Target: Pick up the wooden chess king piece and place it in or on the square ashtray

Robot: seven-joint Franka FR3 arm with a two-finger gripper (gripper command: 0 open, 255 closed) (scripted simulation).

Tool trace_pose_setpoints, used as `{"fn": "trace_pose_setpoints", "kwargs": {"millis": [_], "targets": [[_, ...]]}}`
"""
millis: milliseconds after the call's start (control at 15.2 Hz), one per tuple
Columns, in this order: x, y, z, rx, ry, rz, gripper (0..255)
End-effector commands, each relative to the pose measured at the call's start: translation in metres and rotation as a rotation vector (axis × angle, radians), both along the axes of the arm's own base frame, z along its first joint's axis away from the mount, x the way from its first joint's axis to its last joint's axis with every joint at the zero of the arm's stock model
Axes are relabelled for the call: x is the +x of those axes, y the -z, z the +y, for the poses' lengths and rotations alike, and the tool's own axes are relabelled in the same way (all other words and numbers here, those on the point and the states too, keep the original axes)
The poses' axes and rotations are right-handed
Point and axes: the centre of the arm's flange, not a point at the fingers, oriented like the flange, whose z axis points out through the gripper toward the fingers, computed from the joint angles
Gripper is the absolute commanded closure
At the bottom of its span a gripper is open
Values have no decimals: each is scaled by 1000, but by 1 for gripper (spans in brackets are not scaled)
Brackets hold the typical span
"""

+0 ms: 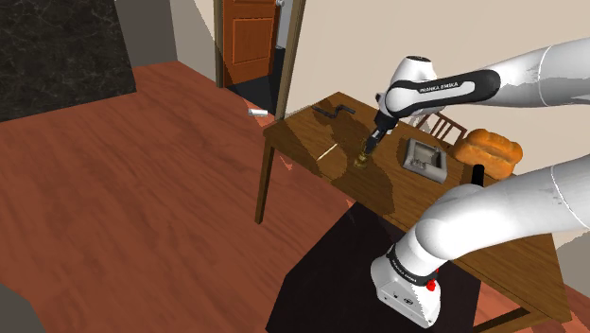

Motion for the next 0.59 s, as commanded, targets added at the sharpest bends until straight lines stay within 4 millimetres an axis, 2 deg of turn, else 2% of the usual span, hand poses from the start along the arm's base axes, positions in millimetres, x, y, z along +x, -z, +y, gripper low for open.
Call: {"fn": "trace_pose_setpoints", "kwargs": {"millis": [0, 528], "targets": [[0, -11, 0, 0, 0, 0, 255], [0, -54, 0, 0, 0, 0, 255]]}}
